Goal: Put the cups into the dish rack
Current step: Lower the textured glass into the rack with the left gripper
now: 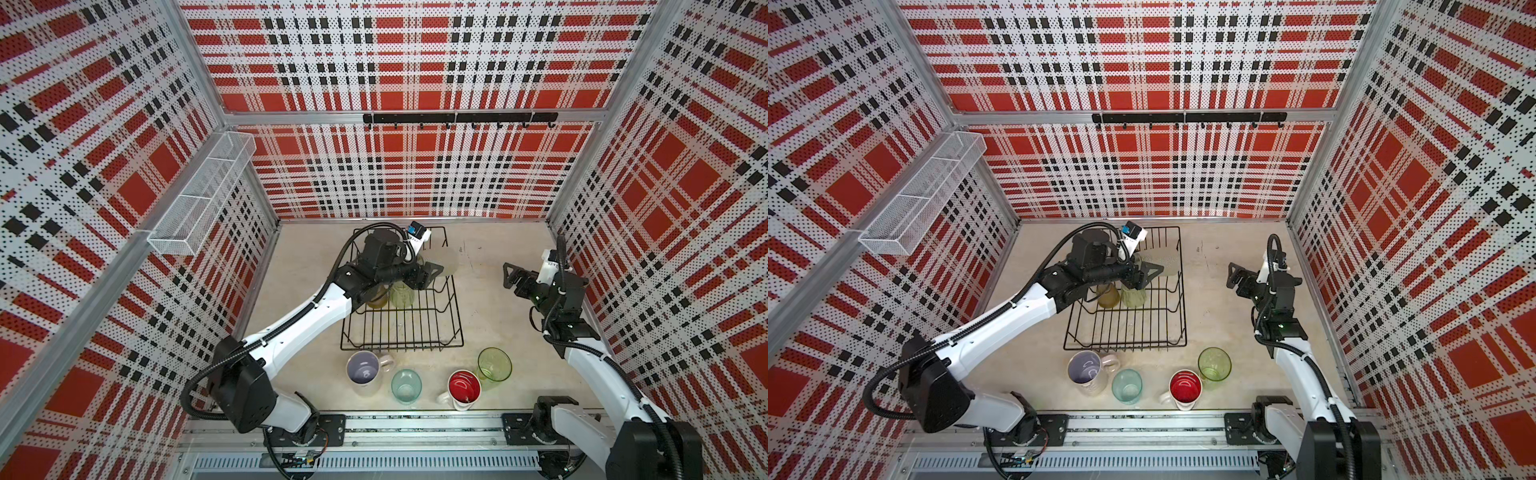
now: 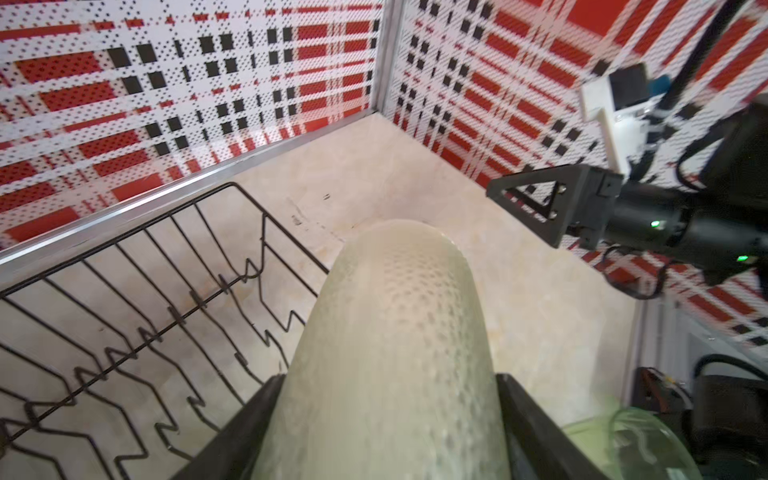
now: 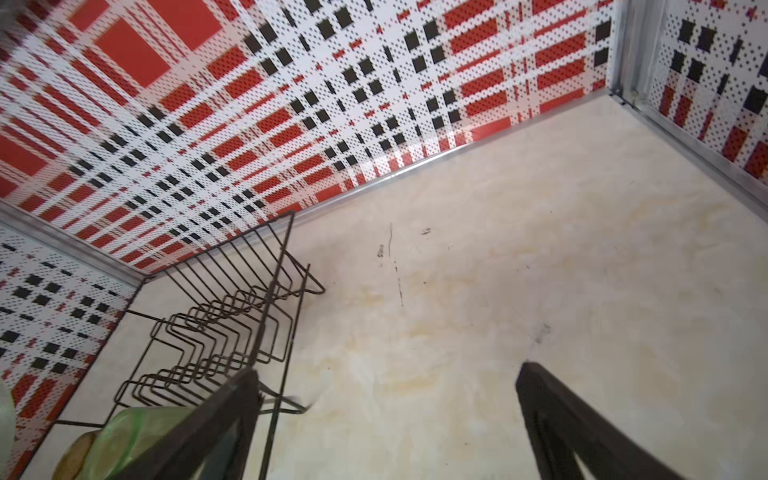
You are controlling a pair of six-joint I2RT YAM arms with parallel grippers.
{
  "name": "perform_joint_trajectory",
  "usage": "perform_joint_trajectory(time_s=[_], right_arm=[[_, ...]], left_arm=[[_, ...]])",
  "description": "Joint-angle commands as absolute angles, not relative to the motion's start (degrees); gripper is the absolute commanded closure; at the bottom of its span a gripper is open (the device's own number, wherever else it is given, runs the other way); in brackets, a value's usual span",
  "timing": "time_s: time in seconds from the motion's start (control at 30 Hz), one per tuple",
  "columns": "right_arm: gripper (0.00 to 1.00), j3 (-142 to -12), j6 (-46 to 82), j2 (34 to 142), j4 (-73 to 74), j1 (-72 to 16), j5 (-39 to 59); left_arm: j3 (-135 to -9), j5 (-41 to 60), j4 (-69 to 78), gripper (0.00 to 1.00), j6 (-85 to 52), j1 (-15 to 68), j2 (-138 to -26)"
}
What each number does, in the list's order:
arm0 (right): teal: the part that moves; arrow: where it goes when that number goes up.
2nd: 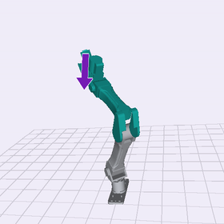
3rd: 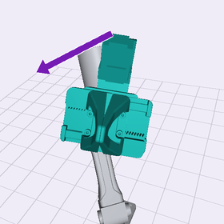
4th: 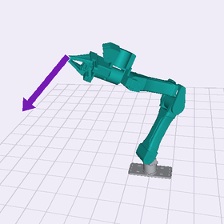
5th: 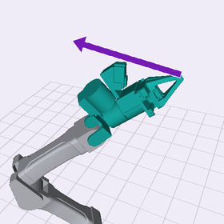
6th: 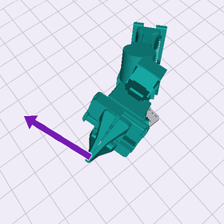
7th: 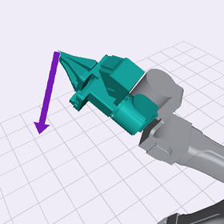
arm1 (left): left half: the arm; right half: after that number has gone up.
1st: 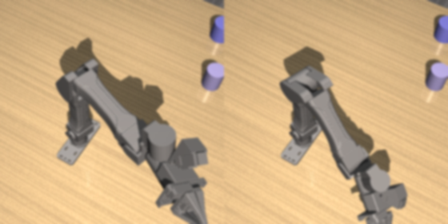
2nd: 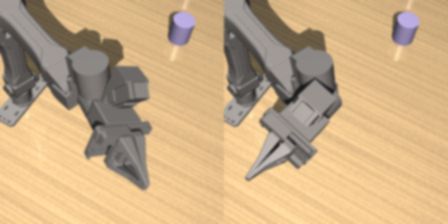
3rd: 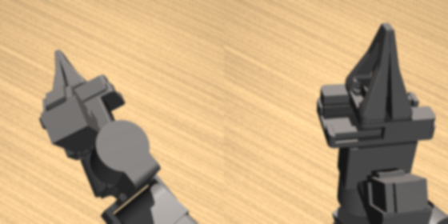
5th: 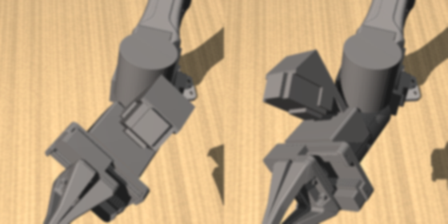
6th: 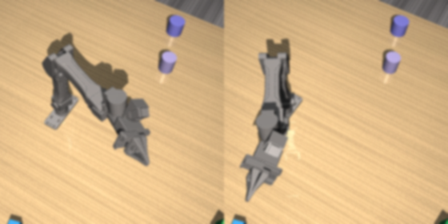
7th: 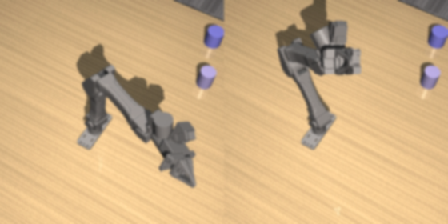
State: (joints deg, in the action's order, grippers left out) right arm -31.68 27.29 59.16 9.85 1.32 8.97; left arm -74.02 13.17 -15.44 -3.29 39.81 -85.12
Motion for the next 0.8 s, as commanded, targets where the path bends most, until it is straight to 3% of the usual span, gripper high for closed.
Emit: perform_joint_trajectory(time_s=[0.0, 0.33, 0.77], right_arm=[[0.00, -31.2, 30.2, 63.1, 17.5, 4.3, 7.6], [0.00, -35.3, 37.5, 71.0, 17.0, 23.7, 9.6], [0.00, -35.8, 29.7, 70.2, 12.7, 24.5, 14.0]], left_arm=[[-78.5, 1.5, -22.1, 0.39, 3.3, 42.9, -89.3], [-86.4, -3.3, -29.7, 0.37, 6.2, 45.3, -100.4], [-91.1, -9.2, -38.2, 0.33, 7.9, 47.2, -105.8]])
